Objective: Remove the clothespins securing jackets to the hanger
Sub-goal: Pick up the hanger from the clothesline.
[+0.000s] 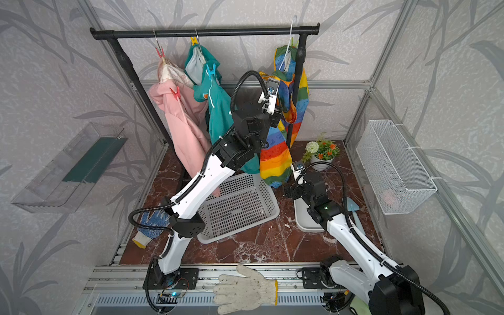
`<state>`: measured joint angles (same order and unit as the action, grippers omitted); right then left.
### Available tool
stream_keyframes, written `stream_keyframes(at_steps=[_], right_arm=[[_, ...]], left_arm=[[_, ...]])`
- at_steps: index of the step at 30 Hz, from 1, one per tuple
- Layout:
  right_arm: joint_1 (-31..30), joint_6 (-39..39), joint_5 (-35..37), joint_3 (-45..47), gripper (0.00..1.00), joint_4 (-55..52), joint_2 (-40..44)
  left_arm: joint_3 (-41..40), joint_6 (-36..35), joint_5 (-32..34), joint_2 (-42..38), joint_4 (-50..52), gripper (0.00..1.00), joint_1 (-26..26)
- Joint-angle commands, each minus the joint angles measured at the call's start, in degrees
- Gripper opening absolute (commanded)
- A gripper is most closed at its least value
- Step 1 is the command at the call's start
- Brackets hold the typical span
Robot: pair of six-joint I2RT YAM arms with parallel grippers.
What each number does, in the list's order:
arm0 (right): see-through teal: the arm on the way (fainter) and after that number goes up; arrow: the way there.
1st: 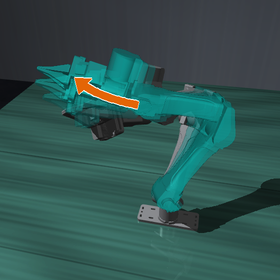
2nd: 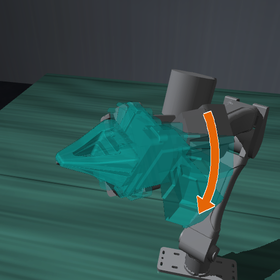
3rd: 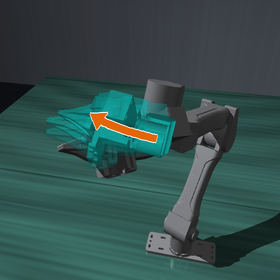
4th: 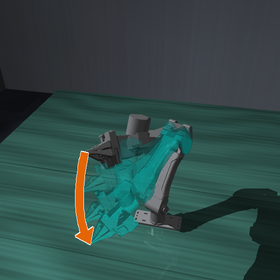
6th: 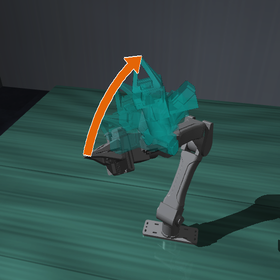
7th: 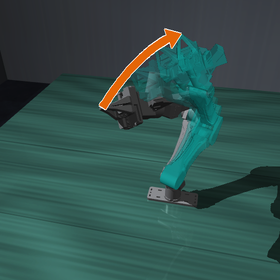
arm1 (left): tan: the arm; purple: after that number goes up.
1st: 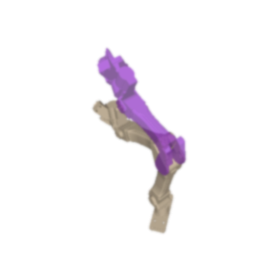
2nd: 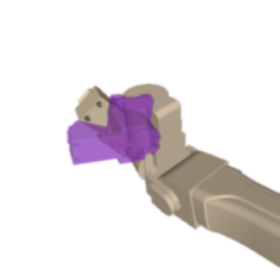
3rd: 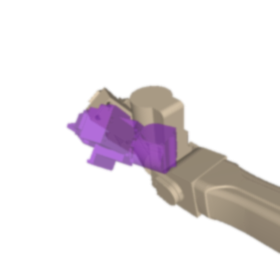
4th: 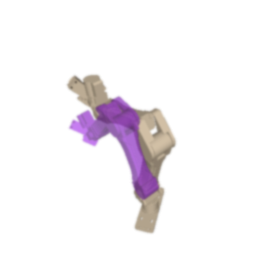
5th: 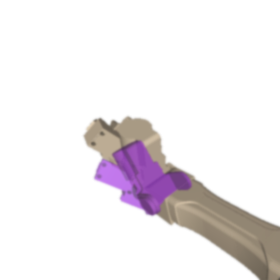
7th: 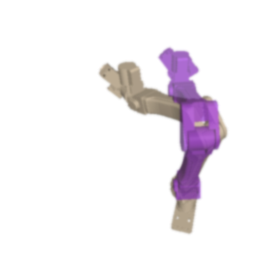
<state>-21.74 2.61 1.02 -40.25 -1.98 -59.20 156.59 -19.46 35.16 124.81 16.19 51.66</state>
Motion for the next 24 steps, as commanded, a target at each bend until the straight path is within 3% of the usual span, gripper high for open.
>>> stream_keyframes(at_steps=[1, 9, 18, 24], right_arm=[[0.12, -0.92, -1.08, 0.14, 0.98, -0.31, -0.21], [0.12, -1.34, -1.96, 0.08, 0.98, -0.24, -0.22], [0.12, -0.47, -1.37, -0.43, 0.98, 0.13, -0.72], [0.23, 0.77, -1.41, -1.67, 0.98, -0.17, -1.44]], left_arm=[[3.45, -2.1, 1.89, -5.4, -9.79, 0.0, -0.33], [3.45, -2.96, 2.9, -7.34, -8.82, 0.0, -0.37], [2.48, -0.08, -1.61, -11.63, 0.02, 0.0, -0.16], [-3.78, 1.43, -1.42, -17.01, 2.41, 0.0, 0.67]])
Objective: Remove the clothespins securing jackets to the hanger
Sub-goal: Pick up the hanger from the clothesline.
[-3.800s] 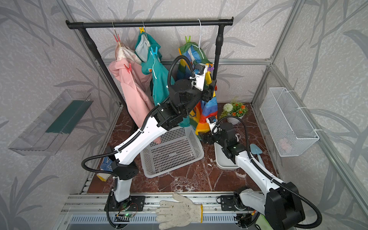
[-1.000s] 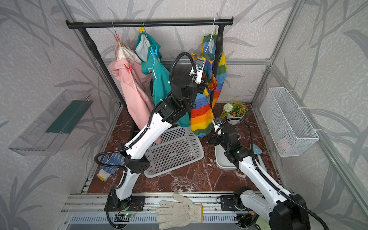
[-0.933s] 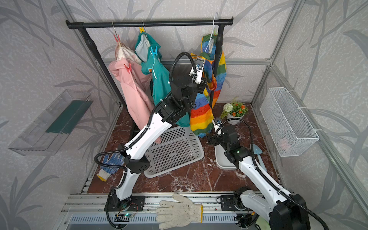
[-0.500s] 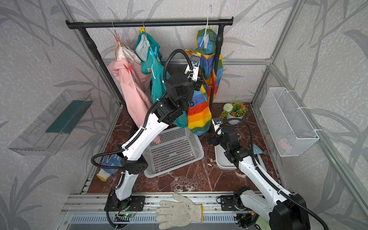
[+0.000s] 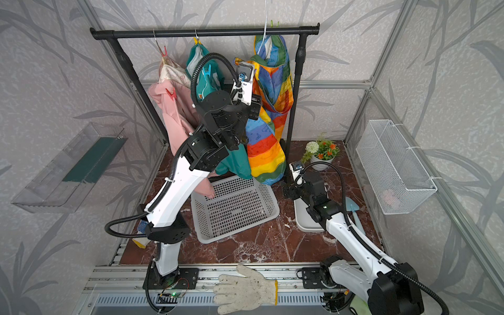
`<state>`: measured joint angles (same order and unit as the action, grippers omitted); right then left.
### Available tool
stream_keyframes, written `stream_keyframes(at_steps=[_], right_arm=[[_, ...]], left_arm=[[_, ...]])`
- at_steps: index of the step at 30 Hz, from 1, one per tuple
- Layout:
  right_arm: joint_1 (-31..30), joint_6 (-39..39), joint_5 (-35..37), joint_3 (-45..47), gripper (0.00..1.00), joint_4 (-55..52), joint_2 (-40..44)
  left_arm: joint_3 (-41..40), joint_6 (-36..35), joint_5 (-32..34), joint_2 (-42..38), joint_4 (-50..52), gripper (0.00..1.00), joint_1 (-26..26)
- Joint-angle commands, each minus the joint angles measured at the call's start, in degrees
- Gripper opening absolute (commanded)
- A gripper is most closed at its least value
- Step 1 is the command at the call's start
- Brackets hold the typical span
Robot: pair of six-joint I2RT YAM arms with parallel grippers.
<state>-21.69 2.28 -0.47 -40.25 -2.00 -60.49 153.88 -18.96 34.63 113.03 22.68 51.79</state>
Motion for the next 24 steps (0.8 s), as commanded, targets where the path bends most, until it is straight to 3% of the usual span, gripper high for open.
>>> stream_keyframes(at_steps=[1, 9, 17, 24], right_arm=[[0.16, 1.28, 0.18, -1.85, 0.98, -0.07, -0.15], [1.35, 2.0, 0.47, -2.68, 0.99, 0.46, -0.23], [4.44, 2.46, -1.62, -3.25, 1.0, 3.14, -2.35], [9.2, 2.51, -4.62, -4.9, 1.0, 6.15, -5.65]], left_arm=[[-2.97, 1.27, -0.71, -6.54, -4.13, 0.0, 0.74], [-21.33, 2.64, -1.7, -18.13, -8.14, 0.0, 2.55], [-27.34, 2.2, -1.95, -24.58, -3.87, 0.0, 5.11], [-37.53, -0.32, -2.72, -32.0, -5.25, 0.0, 5.42]])
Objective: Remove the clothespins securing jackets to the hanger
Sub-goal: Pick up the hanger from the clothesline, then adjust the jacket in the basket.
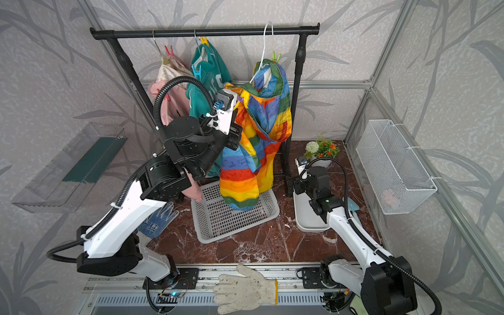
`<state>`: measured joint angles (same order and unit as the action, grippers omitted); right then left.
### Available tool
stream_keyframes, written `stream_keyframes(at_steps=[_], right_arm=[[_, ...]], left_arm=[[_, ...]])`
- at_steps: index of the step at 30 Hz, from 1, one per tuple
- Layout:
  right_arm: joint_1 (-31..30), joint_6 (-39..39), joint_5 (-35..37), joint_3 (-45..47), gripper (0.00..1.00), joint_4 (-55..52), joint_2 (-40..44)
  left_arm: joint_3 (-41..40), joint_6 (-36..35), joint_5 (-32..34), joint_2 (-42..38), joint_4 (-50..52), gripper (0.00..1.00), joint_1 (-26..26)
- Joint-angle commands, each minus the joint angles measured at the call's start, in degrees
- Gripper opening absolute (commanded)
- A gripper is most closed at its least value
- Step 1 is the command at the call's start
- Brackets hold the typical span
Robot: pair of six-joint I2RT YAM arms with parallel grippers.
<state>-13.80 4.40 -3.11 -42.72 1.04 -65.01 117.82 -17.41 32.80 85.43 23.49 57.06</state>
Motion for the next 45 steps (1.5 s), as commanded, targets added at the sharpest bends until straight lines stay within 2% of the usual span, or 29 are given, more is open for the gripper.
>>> stream_keyframes(at_steps=[1, 8, 12, 15, 24, 28, 33, 37, 41, 45], right_arm=[[1.64, 0.65, -1.76, -2.7, 1.0, 3.5, -1.61], [2.1, 2.06, -1.29, -4.21, 1.0, 5.91, -5.39], [2.05, 2.03, -3.21, -4.73, 1.0, 7.69, -7.1], [2.07, 2.0, -5.09, -5.83, 0.99, 8.06, -8.47], [2.11, 6.34, -8.28, -9.24, 1.0, 11.01, -16.02], [2.11, 6.07, -11.35, -9.81, 0.99, 17.34, -20.58], [2.35, 7.5, -9.65, -11.68, 0.99, 24.76, -26.28], [2.53, 7.34, -13.66, -14.43, 0.99, 26.55, -30.09], [2.55, 3.25, -17.8, -14.98, 0.99, 32.15, -32.42], [2.46, 0.28, -23.09, -17.41, 0.99, 32.89, -36.22]], left_arm=[[-3.55, -2.08, -1.27, -5.79, -6.48, 0.0, 0.14], [-18.8, -4.3, -4.29, -16.35, -10.3, 0.0, 0.08], [-31.02, -7.72, -7.31, -23.69, -17.28, 0.0, -0.43], [-36.86, -10.93, -7.56, -26.42, -23.43, 0.0, -0.6], [-40.78, -9.99, -10.97, -29.18, -23.55, 0.0, -2.92], [-41.24, -8.38, -11.06, -31.26, -21.52, 0.0, -3.0], [-40.11, -4.85, -11.53, -32.94, -16.04, 0.0, -3.0], [-40.43, -2.65, -12.56, -34.66, -13.53, 0.0, -3.0], [-41.41, -1.38, -12.0, -35.63, -12.69, 0.0, -3.0], [-42.32, -1.14, -11.47, -36.37, -12.97, 0.0, -3.0]])
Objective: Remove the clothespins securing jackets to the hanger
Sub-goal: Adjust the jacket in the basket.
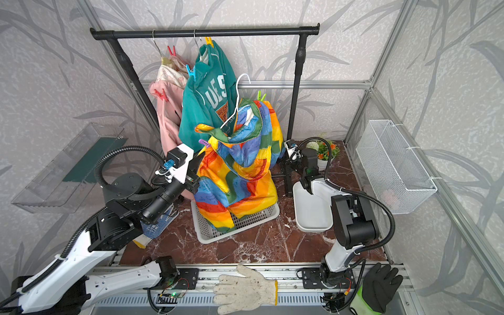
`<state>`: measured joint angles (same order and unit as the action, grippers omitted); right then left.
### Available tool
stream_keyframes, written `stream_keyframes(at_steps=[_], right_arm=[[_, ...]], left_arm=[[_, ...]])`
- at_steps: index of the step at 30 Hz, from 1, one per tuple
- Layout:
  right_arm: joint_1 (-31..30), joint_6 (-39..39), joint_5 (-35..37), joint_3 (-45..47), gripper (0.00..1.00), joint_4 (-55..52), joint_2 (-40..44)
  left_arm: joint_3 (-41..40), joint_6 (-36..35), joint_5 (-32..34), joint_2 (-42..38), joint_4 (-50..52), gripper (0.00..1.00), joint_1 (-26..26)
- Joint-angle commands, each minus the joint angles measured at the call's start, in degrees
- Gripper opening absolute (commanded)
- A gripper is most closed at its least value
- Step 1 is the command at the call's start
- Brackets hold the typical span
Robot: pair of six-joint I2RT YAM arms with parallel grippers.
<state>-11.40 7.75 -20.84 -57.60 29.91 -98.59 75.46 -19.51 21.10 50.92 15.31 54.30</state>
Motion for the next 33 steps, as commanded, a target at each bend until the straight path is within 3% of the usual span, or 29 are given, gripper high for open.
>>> stream_keyframes(at_steps=[1, 5, 7, 14, 18, 23, 27, 33], right_arm=[[0.04, -3.49, -5.88, -3.09, 0.99, 4.14, -3.39], [-0.01, -5.71, -9.48, -4.87, 0.99, 6.91, -5.72], [0.06, -6.82, -12.13, -6.24, 0.92, 6.95, -6.41], [-2.5, -5.9, -13.84, -3.58, 0.36, 5.1, -1.94], [-4.22, -5.75, -14.11, -2.12, 0.17, -0.21, 4.74], [-10.22, -0.06, -13.18, -1.58, 0.09, -13.56, 13.14], [-13.96, -2.32, -13.8, 2.45, 0.08, -13.48, 18.11], [-20.51, -4.48, -12.16, 5.69, 0.08, -13.81, 20.26]], left_arm=[[-0.06, 1.04, 0.01, -2.04, -4.8, 0.0, -0.25], [-0.31, 1.7, -0.29, -3.34, -5.14, 0.0, -0.25], [-0.91, 2.31, 0.16, -3.99, -5.93, 0.0, -0.25], [-1.89, 1.53, 2.98, -3.79, -6.89, 0.0, -0.34], [-2.46, 0.42, 4.51, -3.72, -8.16, 0.0, -0.51], [-4.46, -0.49, 5.44, -4.14, -10.07, 0.0, -0.95], [-4.76, 0.51, 4.88, -5.87, -9.2, 0.0, -1.04], [-2.95, 1.1, -2.32, -9.03, -4.09, 0.0, -1.04]])
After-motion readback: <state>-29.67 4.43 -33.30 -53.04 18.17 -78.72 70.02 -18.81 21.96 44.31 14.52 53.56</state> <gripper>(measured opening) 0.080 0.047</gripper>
